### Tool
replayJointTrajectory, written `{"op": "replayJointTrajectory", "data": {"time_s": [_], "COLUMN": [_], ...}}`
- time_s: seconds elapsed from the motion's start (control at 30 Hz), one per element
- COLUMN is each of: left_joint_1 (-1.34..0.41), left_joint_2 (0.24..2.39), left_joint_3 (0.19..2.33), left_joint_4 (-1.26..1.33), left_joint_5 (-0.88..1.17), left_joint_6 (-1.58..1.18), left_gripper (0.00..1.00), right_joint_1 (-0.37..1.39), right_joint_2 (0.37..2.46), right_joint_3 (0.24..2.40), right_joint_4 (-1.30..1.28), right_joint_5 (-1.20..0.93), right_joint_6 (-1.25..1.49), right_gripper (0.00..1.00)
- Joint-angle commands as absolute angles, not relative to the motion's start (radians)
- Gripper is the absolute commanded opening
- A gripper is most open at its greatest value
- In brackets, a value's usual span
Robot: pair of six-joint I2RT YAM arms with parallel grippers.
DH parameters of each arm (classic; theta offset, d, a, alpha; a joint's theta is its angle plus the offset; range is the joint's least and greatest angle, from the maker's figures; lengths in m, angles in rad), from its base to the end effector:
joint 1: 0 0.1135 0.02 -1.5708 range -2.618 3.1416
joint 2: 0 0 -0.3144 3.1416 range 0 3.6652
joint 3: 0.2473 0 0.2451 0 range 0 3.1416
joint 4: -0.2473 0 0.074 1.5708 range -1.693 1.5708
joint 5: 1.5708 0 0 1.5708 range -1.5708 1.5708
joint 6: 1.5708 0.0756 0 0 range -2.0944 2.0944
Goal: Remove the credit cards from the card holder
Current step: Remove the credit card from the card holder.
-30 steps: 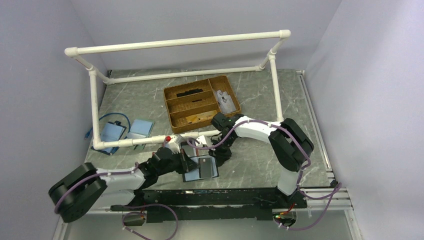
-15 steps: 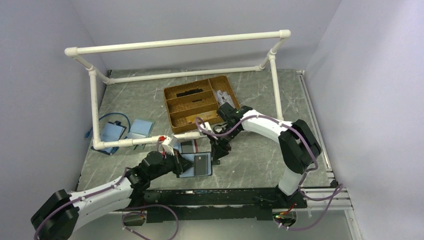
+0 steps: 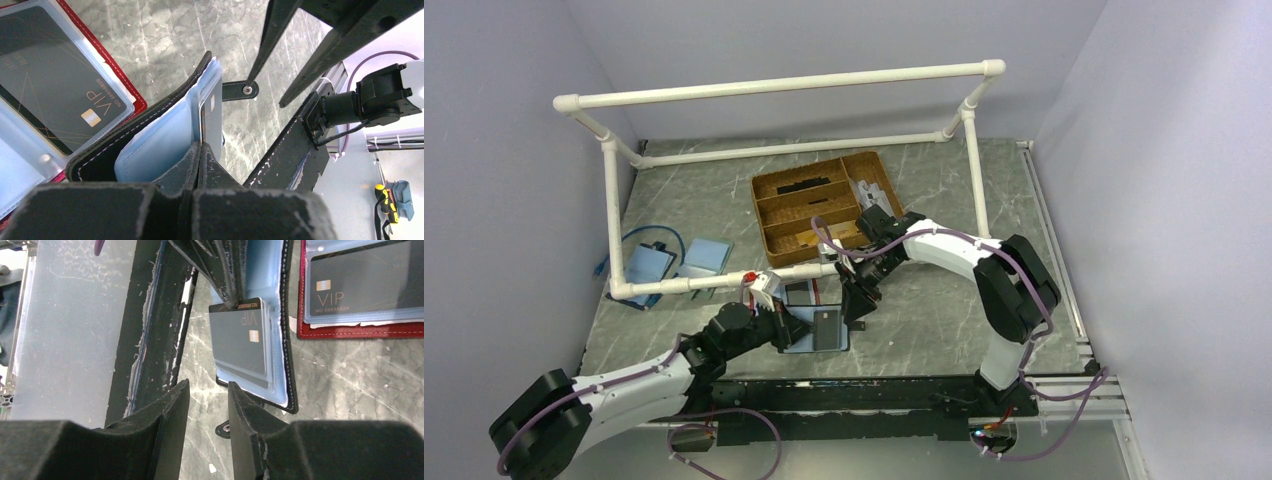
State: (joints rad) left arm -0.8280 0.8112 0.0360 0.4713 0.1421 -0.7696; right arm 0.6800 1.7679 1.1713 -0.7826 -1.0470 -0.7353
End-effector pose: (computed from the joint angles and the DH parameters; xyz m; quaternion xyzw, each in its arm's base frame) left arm 0.0985 -0.1231 0.1735 0.0655 0.8024 -0.4630 0.3709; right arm 0.2179 0.2604 0.2282 -0.5967 0.6240 0.4951 0.0966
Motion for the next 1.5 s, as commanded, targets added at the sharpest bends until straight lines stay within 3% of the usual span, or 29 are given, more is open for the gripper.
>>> {"op": "replayJointTrajectory", "data": {"time_s": [0.0,0.37,0.9,1.13,1.37,1.47], "left_joint_1": [-0.830,-0.831,-0.831,-0.831,-0.830,-0.830], "left_joint_2": [0.805,0.712,0.826,0.846,0.848,0.832], "left_joint_3": [0.032,0.000,0.001,0.005,0.001,0.004], "left_joint_4": [0.582,0.597,0.706,0.727,0.763,0.744], "left_joint_5": [0.166,0.175,0.172,0.174,0.202,0.226], "left_joint_6": [-0.750,-0.762,-0.786,-0.790,-0.789,-0.789], "left_gripper": [0.00,0.00,0.00,0.00,0.00,0.15], "right_joint_1": [0.673,0.668,0.670,0.685,0.690,0.690], "right_joint_2": [1.793,1.842,1.837,1.850,1.864,1.868], "right_joint_3": [1.193,1.206,1.239,1.238,1.235,1.239], "right_joint_4": [-0.737,-0.756,-0.885,-0.854,-0.798,-0.798], "right_joint_5": [-1.028,-1.097,-1.255,-1.245,-1.202,-1.199], "right_joint_6": [-0.685,-0.682,-0.805,-0.758,-0.682,-0.679], "right_gripper": [0.38,0.44,0.45,0.31,0.00,0.00]}}
